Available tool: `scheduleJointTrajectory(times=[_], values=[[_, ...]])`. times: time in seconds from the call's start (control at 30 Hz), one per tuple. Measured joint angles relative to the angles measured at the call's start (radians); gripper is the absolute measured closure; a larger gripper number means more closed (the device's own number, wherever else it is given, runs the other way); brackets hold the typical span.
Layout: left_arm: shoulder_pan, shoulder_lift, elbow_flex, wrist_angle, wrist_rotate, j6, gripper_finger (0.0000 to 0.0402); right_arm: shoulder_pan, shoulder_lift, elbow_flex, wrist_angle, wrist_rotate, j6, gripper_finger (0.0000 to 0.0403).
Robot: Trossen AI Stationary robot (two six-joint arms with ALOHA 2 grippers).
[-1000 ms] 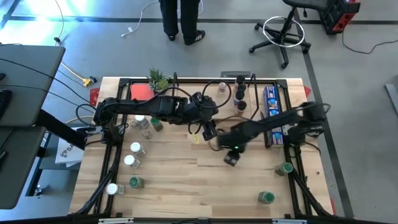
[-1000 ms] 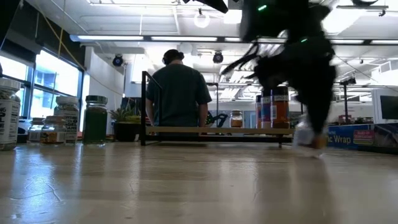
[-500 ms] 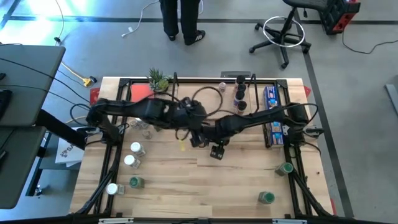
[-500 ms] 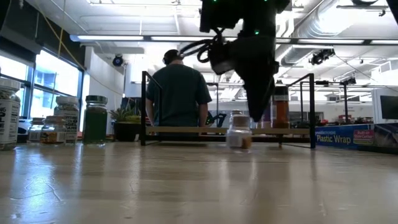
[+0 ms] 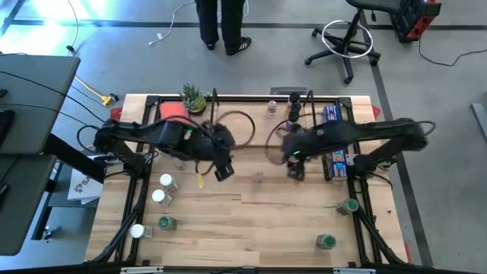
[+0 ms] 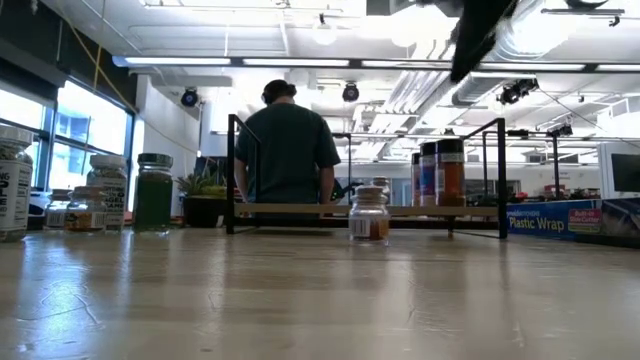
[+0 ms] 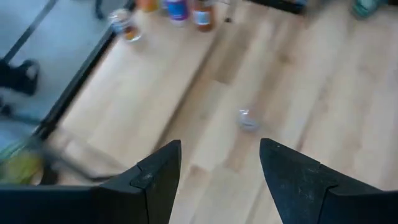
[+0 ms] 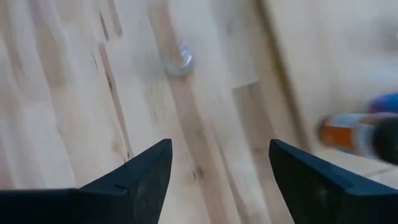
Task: Shelf spices
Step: Put the brown seasoning bottle on the shelf, aligned with the other brown seasoning bottle
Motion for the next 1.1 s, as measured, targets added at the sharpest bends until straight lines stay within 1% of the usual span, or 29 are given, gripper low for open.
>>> scheduleJointTrajectory(times=[0.03,0.1,0.2,0.3,0.33,0.43,0.53,0.67,0.77,0.87,1.0,1.1], values=[[-0.001,0.001,-0.042,0.05,0.029,0.027,0.0188,0.0,-0.054,-0.011,0.0,0.016,0.02,0.014],[0.009,0.004,-0.151,0.189,0.122,0.082,0.0188,0.001,-0.16,-0.032,0.001,0.058,0.08,0.0139],[0.034,0.006,-0.33,0.492,0.26,0.161,0.0188,0.001,-0.29,-0.058,0.0,0.125,0.172,0.0139],[0.053,0.02,-0.477,0.761,0.309,0.244,0.0187,0.0,-0.399,-0.076,0.0,0.174,0.261,0.0139],[0.059,0.028,-0.513,0.807,0.312,0.267,0.0186,0.0,-0.429,-0.082,-0.001,0.183,0.285,0.0139],[0.082,0.06,-0.576,0.837,0.322,0.289,0.0179,0.0,-0.493,-0.093,-0.01,0.209,0.34,0.0139],[0.109,0.1,-0.612,0.822,0.367,0.231,0.0163,0.0,-0.526,-0.095,-0.015,0.231,0.375,0.0139],[0.125,0.185,-0.628,0.851,0.414,0.187,0.0129,0.0,-0.535,-0.095,-0.014,0.255,0.374,0.0139],[0.128,0.24,-0.627,0.896,0.42,0.182,0.0105,0.0,-0.525,-0.095,-0.013,0.257,0.372,0.0139],[0.129,0.287,-0.627,0.933,0.385,0.18,0.0095,0.0,-0.51,-0.095,-0.012,0.257,0.373,0.0139],[0.125,0.32,-0.627,0.983,0.294,0.147,0.0093,0.0,-0.494,-0.095,-0.01,0.257,0.374,0.0139],[0.121,0.332,-0.627,1.023,0.277,0.155,0.0096,0.0,-0.485,-0.095,-0.01,0.257,0.374,0.0139]])
